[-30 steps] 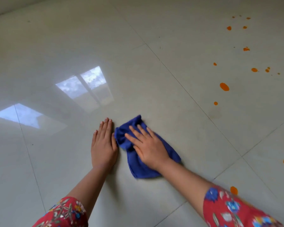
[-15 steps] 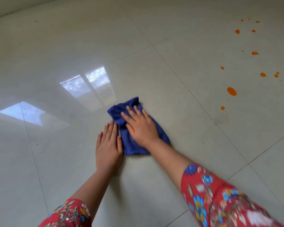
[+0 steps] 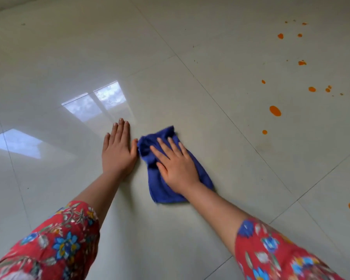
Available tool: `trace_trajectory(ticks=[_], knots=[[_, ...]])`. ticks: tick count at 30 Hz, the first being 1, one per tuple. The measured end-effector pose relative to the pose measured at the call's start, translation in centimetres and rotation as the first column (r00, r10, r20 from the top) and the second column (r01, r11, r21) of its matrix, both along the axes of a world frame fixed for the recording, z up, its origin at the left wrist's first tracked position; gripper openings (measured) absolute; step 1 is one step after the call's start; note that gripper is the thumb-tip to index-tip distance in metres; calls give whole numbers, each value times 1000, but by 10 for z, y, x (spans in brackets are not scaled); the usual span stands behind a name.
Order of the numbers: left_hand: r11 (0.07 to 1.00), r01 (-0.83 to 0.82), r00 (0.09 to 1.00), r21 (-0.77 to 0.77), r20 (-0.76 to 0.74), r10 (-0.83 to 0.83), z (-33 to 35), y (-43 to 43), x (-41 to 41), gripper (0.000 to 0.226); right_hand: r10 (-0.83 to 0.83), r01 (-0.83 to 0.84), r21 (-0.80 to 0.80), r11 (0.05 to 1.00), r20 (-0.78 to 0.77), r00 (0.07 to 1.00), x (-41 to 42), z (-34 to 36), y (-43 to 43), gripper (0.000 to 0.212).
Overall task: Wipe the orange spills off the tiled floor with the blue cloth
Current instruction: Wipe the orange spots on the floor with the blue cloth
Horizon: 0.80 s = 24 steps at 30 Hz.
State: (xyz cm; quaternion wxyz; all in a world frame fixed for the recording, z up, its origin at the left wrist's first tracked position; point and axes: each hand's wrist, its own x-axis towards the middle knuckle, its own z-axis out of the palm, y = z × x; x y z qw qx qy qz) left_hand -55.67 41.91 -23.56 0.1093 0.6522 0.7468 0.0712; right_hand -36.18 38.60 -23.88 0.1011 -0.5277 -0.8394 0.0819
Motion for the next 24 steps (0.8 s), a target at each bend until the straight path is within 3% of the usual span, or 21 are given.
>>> trace_trajectory(ticks=[2, 4, 9, 11, 14, 16, 18, 21, 22, 24], knots=[[1000, 7, 1000, -6, -3, -7, -1, -1, -2, 68, -65, 66, -38, 997, 10, 998, 0, 2, 42, 53], [1000, 21, 1000, -12, 11, -21, 0, 0, -2, 69, -229, 234, -70, 970, 64, 971, 29, 2, 70, 59], [998, 56, 998, -2, 11, -56, 0, -6, -1, 75, -669, 669, 26, 743, -1, 743, 105, -6, -2, 54], [995, 95, 995, -11, 25, -94, 3, -8, 7, 77, -672, 670, 39, 741, 38, 740, 87, -6, -40, 56], [982, 185, 978, -23, 99, -182, 3, -19, 52, 79, -455, 455, 1, 890, 49, 889, 62, -2, -29, 57], [979, 205, 973, -19, 107, -202, 2, -31, 84, 78, -336, 341, -40, 939, 83, 938, 70, 0, 12, 58], [980, 199, 977, -8, 73, -198, -1, -40, 97, 75, -407, 413, -43, 910, 101, 908, 100, -1, 48, 61], [979, 203, 978, -1, 54, -203, -3, -41, 91, 72, -713, 714, 1, 701, 41, 700, 132, -4, 34, 60], [978, 209, 977, -2, 53, -208, -2, -41, 92, 71, -748, 747, 29, 664, 32, 663, 135, -3, 10, 58], [976, 217, 975, -4, 61, -216, 1, -42, 95, 71, -617, 616, 37, 787, 88, 782, 132, -3, -50, 54]])
